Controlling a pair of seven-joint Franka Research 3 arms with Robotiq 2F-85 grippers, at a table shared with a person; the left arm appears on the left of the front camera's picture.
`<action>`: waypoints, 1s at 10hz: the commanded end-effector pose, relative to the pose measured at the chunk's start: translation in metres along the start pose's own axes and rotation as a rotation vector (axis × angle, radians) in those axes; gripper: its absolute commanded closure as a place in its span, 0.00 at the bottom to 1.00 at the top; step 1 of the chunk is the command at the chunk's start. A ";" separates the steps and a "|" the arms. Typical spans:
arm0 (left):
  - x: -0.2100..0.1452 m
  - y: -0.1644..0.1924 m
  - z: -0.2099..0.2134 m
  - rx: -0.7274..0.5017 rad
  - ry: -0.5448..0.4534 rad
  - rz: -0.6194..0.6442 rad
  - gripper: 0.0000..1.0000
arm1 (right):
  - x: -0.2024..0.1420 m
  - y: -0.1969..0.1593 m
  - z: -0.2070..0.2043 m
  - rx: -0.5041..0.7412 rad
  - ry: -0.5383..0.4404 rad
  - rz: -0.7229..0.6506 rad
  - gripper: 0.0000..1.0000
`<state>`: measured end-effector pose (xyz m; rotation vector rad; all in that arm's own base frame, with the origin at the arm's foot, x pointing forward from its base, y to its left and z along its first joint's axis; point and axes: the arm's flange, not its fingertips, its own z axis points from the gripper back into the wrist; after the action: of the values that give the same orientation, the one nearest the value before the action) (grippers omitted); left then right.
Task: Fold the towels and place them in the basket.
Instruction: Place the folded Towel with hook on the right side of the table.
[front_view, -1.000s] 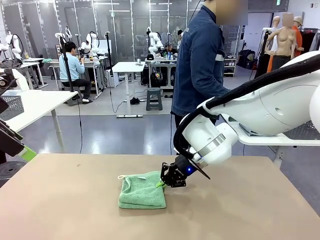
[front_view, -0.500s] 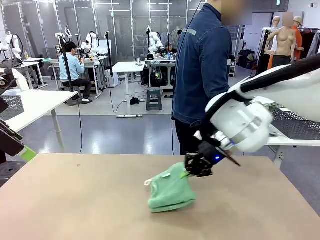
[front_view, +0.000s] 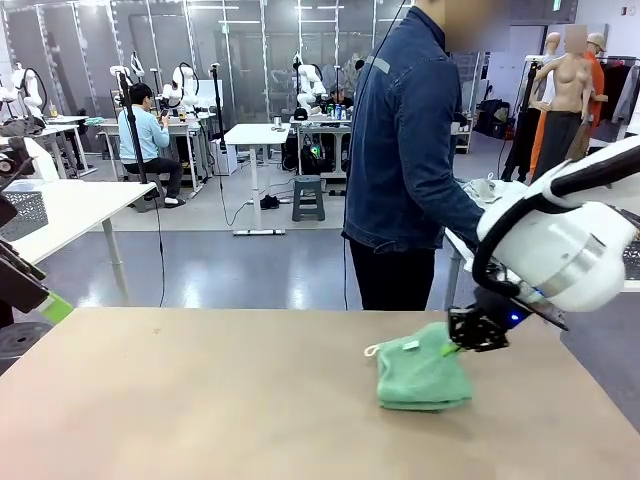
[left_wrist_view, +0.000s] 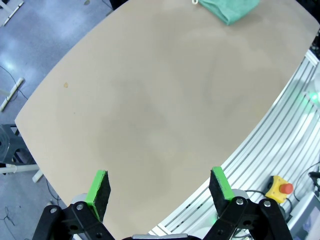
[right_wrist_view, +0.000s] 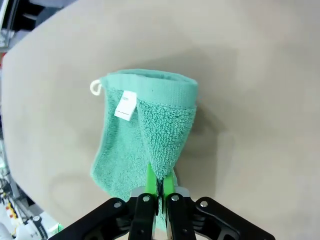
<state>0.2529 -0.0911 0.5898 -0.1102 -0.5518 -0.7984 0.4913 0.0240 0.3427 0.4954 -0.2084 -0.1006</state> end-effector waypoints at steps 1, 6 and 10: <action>0.000 0.002 -0.001 0.017 0.005 -0.002 0.00 | -0.013 -0.024 0.016 -0.074 -0.034 -0.025 0.95; 0.000 0.002 -0.001 0.017 0.005 -0.002 0.00 | -0.009 -0.093 0.063 -0.298 -0.093 -0.095 0.95; 0.000 0.002 -0.001 0.017 0.005 -0.002 0.00 | -0.001 -0.095 0.050 -0.474 -0.106 -0.115 0.95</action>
<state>0.2529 -0.0911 0.5898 -0.1102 -0.5518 -0.7984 0.4722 -0.0907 0.3397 0.0840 -0.2521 -0.2509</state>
